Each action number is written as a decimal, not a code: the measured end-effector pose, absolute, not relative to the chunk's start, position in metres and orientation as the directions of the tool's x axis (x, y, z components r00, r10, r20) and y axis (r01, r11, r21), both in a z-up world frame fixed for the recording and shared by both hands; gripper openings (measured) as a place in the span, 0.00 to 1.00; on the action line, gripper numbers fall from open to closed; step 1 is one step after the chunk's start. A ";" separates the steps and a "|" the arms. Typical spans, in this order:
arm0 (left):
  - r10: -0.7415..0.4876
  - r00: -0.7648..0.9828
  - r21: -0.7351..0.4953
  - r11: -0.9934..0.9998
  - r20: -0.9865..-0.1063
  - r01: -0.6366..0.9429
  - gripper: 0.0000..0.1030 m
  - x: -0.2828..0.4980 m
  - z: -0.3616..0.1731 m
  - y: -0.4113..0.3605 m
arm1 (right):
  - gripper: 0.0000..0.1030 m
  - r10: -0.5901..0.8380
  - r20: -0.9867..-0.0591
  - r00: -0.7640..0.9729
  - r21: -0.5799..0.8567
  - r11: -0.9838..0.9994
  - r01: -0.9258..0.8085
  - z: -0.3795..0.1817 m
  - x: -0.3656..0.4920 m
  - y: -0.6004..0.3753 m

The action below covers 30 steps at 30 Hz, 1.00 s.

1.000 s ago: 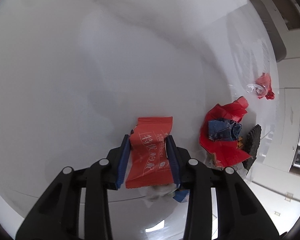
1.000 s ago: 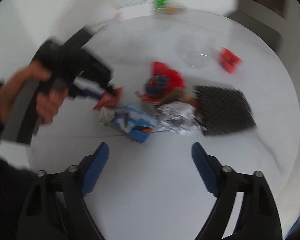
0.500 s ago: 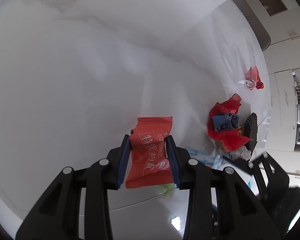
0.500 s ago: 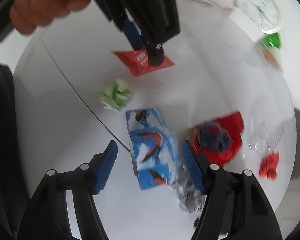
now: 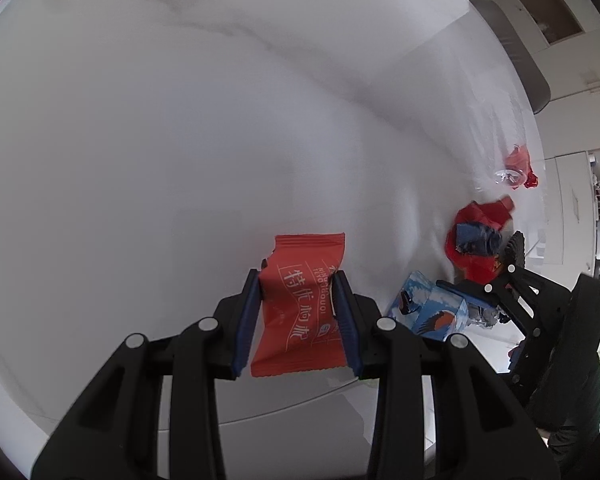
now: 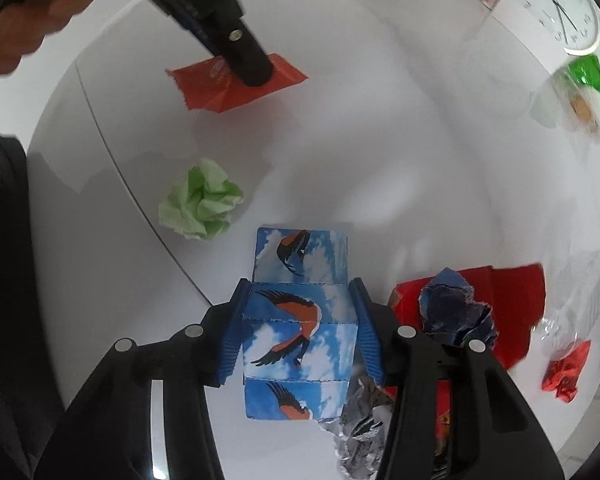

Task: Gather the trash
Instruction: 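Grasp the blue bird-print box with the right gripper, then carry the red wrapper and bird box to the wastebasket and release both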

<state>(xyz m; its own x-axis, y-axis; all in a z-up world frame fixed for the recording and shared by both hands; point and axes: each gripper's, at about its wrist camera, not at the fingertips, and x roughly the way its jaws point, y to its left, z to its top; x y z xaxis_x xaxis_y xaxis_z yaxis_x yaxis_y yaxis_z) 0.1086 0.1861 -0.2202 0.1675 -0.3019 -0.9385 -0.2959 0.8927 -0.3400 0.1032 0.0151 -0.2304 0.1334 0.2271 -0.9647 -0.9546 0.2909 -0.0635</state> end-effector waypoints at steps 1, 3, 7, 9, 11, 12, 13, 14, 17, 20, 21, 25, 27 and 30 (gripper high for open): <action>-0.299 0.174 -0.338 0.897 -0.938 -0.285 0.35 0.108 -0.217 0.184 | 0.48 0.241 -0.961 0.135 -0.054 0.314 -0.948 -0.226 0.104 0.014; -0.299 0.187 -0.341 0.902 -0.936 -0.264 0.35 0.106 -0.210 0.178 | 0.48 0.285 -0.948 0.145 -0.027 0.379 -0.925 -0.212 0.109 0.013; -0.313 0.217 -0.355 0.914 -0.925 -0.197 0.35 0.092 -0.184 0.169 | 0.48 0.352 -0.912 0.210 0.002 0.516 -0.857 -0.181 0.094 -0.009; -0.327 0.228 -0.368 0.915 -0.917 -0.166 0.35 0.086 -0.173 0.162 | 0.48 0.379 -0.890 0.254 0.030 0.605 -0.796 -0.166 0.081 -0.026; -0.347 0.238 -0.382 0.916 -0.907 -0.121 0.35 0.078 -0.160 0.149 | 0.48 0.397 -0.871 0.291 0.066 0.679 -0.731 -0.156 0.067 -0.041; -0.354 0.242 -0.386 0.917 -0.903 -0.097 0.35 0.075 -0.155 0.141 | 0.48 0.402 -0.857 0.323 0.090 0.733 -0.674 -0.150 0.055 -0.057; -0.364 0.243 -0.389 0.919 -0.899 -0.060 0.35 0.070 -0.148 0.129 | 0.48 0.399 -0.851 0.340 0.100 0.759 -0.643 -0.148 0.050 -0.066; -0.372 0.241 -0.390 0.920 -0.896 -0.031 0.35 0.066 -0.144 0.120 | 0.48 0.392 -0.846 0.362 0.112 0.794 -0.598 -0.144 0.042 -0.078; -0.398 0.214 -0.386 0.917 -0.892 0.096 0.35 0.055 -0.131 0.077 | 0.48 0.354 -0.830 0.432 0.153 0.888 -0.433 -0.138 0.008 -0.124; -0.421 0.176 -0.374 0.894 -0.890 0.246 0.35 0.037 -0.120 0.032 | 0.48 0.278 -0.825 0.492 0.172 0.953 -0.249 -0.137 -0.039 -0.177; -0.428 0.162 -0.372 0.882 -0.889 0.289 0.35 0.031 -0.118 0.016 | 0.48 0.239 -0.828 0.508 0.174 0.969 -0.173 -0.139 -0.060 -0.200; -0.470 0.071 -0.389 0.798 -0.880 0.461 0.35 0.007 -0.115 -0.061 | 0.48 0.129 -0.843 0.522 0.177 0.983 0.043 -0.151 -0.121 -0.257; -0.478 0.029 -0.395 0.756 -0.878 0.521 0.35 -0.007 -0.116 -0.091 | 0.49 0.082 -0.856 0.511 0.175 0.975 0.136 -0.161 -0.152 -0.278; -0.478 -0.042 -0.402 0.684 -0.877 0.609 0.35 -0.035 -0.118 -0.133 | 0.49 0.046 -0.868 0.494 0.184 0.955 0.234 -0.177 -0.187 -0.303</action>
